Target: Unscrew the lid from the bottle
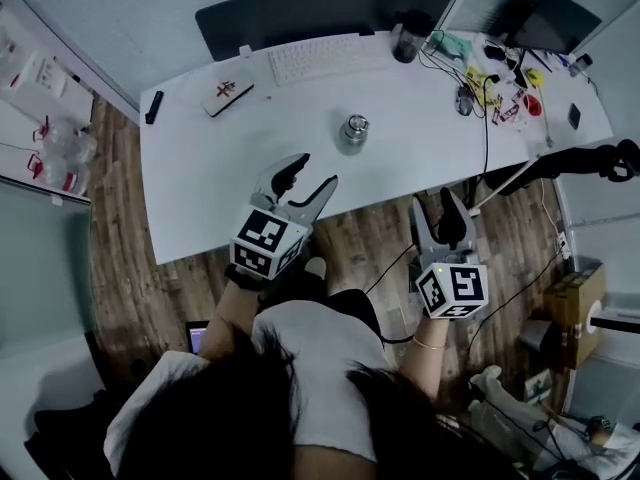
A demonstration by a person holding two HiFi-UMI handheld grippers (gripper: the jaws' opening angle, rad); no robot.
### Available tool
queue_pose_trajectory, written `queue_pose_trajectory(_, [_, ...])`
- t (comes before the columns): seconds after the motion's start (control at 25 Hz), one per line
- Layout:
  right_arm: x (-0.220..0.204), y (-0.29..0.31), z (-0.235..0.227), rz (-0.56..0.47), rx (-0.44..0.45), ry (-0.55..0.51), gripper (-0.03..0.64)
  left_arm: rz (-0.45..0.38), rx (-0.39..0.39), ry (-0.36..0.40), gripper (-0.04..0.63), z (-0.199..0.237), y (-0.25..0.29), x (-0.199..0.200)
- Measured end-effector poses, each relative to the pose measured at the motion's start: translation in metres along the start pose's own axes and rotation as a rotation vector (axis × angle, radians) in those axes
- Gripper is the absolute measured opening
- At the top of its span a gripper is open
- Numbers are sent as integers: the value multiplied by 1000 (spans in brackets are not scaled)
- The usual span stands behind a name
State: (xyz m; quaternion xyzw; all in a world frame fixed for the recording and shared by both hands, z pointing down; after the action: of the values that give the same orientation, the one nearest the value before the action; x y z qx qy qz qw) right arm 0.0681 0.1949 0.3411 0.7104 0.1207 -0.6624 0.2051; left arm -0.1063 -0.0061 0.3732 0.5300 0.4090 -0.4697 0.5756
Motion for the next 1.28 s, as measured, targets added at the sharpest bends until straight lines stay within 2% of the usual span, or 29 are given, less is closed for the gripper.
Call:
queue_pose_trajectory(0.2, [4, 25, 7, 16, 50, -14, 230, 16, -48, -27, 288, 13, 11, -9])
queue_pose_trajectory(0.44, [0, 61, 7, 43, 137, -23, 247, 35, -47, -65, 322, 24, 25, -24])
queue_pose_trajectory(0.72, [-3, 124, -5, 71, 286, -41, 256, 89, 34, -85, 343, 49, 58, -38])
queue_pose_trajectory(1.08, [-3, 207, -32, 114, 522, -68, 261, 90, 140, -120, 367, 67, 114, -30])
queue_pose_trajectory(1.28, [1, 239, -40, 129, 644, -80, 262, 87, 225, -144, 375, 69, 127, -30])
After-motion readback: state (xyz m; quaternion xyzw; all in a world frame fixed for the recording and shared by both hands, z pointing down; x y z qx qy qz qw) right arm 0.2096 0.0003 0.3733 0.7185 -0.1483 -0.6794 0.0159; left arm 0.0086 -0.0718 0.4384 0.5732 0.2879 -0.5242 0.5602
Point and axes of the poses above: the fingertips, and each gripper's own axes: y forward along the fingers, z to its left, x out of its top, the point moved 8 cm from there along -y, backward along the fingers, and after that the axes turned 10 degrees about -x, right-handed, at the moved point
